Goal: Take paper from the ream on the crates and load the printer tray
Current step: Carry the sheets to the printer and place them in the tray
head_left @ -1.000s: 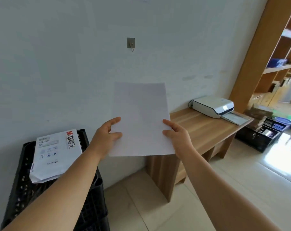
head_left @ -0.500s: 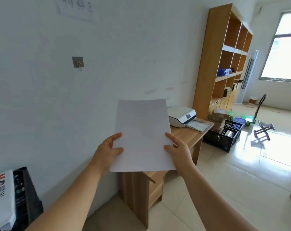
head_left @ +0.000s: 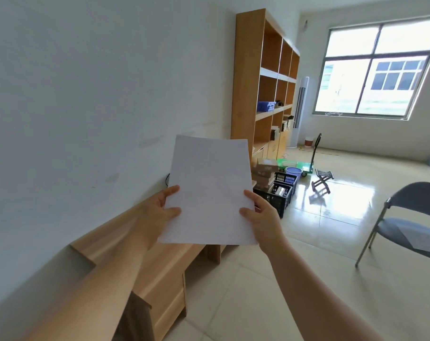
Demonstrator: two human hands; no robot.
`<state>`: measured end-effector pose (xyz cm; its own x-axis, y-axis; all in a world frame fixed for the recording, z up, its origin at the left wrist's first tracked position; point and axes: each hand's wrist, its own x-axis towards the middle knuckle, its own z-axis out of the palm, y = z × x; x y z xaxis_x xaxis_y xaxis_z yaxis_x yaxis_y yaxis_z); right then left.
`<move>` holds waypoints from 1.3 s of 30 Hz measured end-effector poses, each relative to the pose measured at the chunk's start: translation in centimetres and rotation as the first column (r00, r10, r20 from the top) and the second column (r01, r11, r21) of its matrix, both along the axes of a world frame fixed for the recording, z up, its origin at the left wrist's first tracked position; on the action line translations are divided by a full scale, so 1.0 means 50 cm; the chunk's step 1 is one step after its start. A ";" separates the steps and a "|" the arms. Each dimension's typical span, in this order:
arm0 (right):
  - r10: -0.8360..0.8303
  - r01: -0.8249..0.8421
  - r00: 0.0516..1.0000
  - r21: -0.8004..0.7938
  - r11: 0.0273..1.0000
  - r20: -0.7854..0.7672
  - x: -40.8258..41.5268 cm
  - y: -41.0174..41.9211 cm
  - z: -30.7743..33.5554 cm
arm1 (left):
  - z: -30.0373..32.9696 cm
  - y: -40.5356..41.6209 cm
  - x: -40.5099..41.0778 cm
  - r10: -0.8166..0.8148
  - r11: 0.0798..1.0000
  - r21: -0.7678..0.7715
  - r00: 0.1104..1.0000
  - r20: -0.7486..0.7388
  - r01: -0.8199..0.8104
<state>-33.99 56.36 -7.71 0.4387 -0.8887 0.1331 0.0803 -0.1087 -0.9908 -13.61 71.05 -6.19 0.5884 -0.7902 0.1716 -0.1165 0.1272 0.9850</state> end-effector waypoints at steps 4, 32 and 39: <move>-0.077 0.077 0.997 0.016 0.997 0.024 -0.035 -0.135 -0.022 | -0.023 -0.168 -0.012 -0.101 0.995 -0.001 0.994 -0.040 0.101; -0.482 0.479 0.876 0.062 0.875 0.028 -0.245 -1.148 -0.062 | -0.102 -1.394 -0.143 -0.490 0.866 0.075 0.869 -0.075 0.495; -0.434 0.433 0.899 0.038 0.901 0.051 -0.283 -1.436 -0.018 | -0.049 -1.663 -0.186 -0.452 0.888 0.050 0.888 -0.086 0.457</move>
